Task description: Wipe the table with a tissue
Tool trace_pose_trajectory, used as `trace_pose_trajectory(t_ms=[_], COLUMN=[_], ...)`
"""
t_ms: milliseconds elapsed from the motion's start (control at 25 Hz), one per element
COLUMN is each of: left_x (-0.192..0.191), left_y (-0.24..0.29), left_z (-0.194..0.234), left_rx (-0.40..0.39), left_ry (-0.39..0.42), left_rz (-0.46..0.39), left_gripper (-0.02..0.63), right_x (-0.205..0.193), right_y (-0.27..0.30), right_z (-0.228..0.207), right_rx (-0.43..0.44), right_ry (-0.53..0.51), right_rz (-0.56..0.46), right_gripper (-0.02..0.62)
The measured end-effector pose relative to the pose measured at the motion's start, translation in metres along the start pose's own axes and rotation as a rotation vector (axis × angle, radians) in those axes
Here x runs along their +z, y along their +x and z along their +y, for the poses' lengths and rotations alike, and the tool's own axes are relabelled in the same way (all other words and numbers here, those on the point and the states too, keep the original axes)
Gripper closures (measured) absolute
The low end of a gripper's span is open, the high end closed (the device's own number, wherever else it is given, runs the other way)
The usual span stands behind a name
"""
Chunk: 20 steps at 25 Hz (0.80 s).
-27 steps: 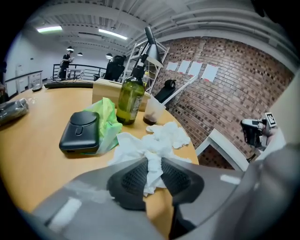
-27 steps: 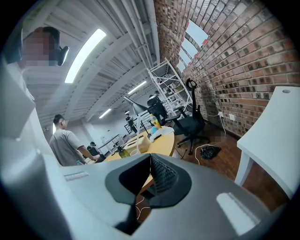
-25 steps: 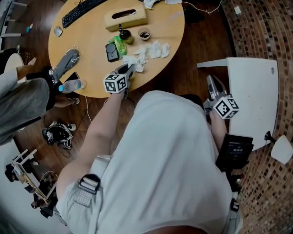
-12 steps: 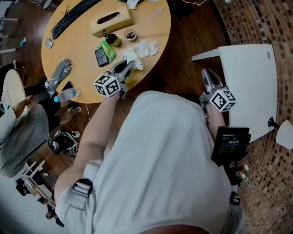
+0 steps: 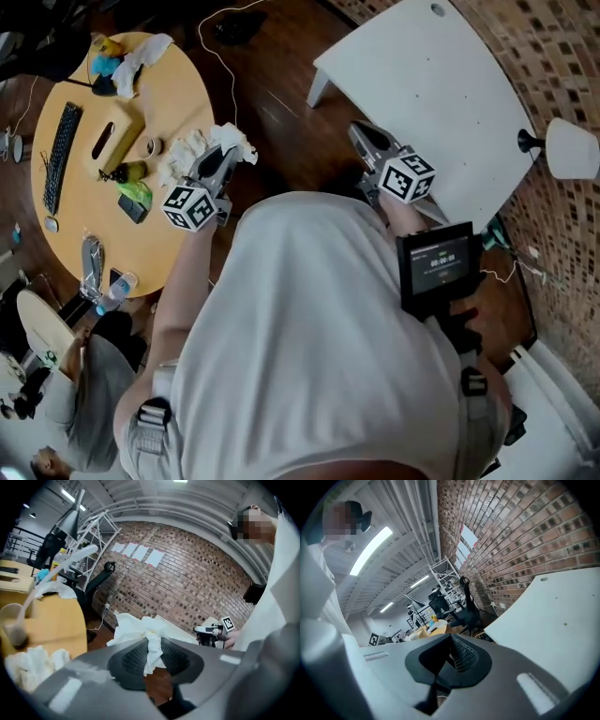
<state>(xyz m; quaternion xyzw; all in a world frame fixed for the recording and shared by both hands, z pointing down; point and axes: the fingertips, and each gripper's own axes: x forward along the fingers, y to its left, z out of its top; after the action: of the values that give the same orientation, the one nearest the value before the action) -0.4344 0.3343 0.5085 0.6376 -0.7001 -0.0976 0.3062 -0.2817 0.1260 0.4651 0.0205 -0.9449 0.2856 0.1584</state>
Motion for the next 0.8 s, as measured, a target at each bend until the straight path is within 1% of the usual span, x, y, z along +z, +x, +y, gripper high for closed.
trace_pose_trajectory(t_ms=[240,400,520,680,800], left_x=[0.005,0.003,-0.009,-0.018,-0.021], left_y=[0.084,0.158,0.199,0.25,0.297], left_z=[-0.037,-0.09,-0.113,-0.14,-0.183], left_rx=[-0.085,-0.155,-0.202,-0.245,-0.263], left_ry=[0.033,0.075,0.107,0.142,0.19], left_rz=[0.084,0.164,0.207,0.243,0.278], left_gripper=[0.522,0.522,0.52,0.522,0.522], right_x=[0.014,0.039,0.045,0.055,0.062], right_y=[-0.046,-0.104,-0.134,-0.173,-0.22], right_z=[-0.058,-0.102,-0.125,-0.154,-0.19], right_rx=[-0.091,-0.154,-0.199,-0.253,-0.28], right_ry=[0.02,0.055,0.075,0.08,0.102], right_rz=[-0.065,-0.131,-0.179,-0.236,-0.261], right_gripper=[0.588,0.588,0.588,0.588,0.588])
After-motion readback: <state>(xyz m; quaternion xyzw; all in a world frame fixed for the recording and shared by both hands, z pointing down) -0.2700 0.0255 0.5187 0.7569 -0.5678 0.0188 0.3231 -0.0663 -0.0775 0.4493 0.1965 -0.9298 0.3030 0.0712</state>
